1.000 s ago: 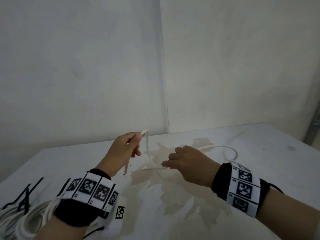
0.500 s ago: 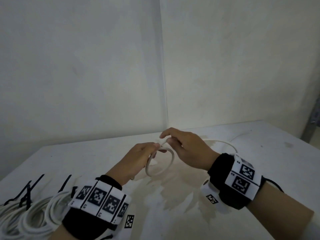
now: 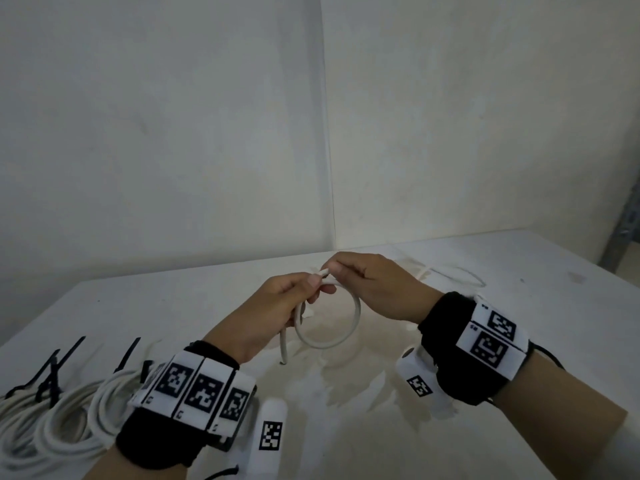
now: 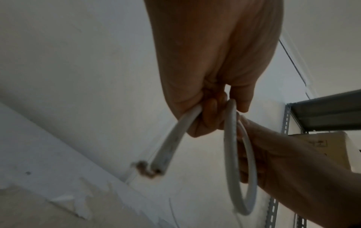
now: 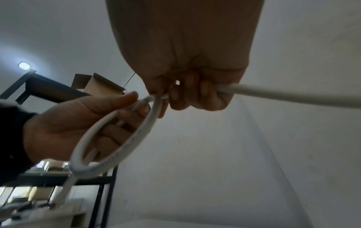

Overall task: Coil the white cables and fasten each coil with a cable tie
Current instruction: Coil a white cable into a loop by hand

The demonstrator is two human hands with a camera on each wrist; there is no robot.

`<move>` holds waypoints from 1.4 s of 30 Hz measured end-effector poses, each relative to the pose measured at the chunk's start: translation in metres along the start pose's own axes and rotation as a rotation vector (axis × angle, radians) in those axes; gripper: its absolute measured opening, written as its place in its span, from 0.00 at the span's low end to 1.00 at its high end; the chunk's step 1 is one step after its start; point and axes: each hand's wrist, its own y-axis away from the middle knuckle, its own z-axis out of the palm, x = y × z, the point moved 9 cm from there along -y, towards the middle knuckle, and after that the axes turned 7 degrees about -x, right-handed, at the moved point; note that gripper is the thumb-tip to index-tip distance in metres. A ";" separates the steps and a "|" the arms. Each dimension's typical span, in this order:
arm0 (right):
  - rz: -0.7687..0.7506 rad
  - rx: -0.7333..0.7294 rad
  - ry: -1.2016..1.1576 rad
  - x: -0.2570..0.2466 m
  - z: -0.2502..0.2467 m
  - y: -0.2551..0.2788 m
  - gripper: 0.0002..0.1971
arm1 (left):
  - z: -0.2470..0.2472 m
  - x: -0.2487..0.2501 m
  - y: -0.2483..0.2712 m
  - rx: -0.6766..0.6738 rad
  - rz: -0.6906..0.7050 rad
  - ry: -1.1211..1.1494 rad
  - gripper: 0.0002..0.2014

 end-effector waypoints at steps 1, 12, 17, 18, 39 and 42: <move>0.003 -0.011 -0.053 0.001 0.002 0.000 0.16 | 0.000 -0.001 0.000 -0.006 -0.002 0.010 0.16; -0.009 0.112 -0.276 0.006 0.000 -0.003 0.09 | -0.012 -0.004 -0.004 0.048 0.018 -0.037 0.13; -0.047 0.141 -0.325 0.000 -0.003 -0.010 0.09 | -0.011 0.003 -0.004 0.020 0.034 -0.051 0.12; -0.044 0.125 -0.329 -0.001 -0.002 -0.011 0.08 | -0.014 0.003 -0.004 0.034 0.035 -0.047 0.13; 0.097 0.372 -0.145 0.022 -0.013 -0.001 0.18 | -0.022 -0.033 0.008 0.195 -0.020 0.194 0.04; 0.118 0.348 -0.172 0.024 -0.008 0.002 0.17 | -0.009 -0.033 0.005 0.112 -0.028 0.222 0.05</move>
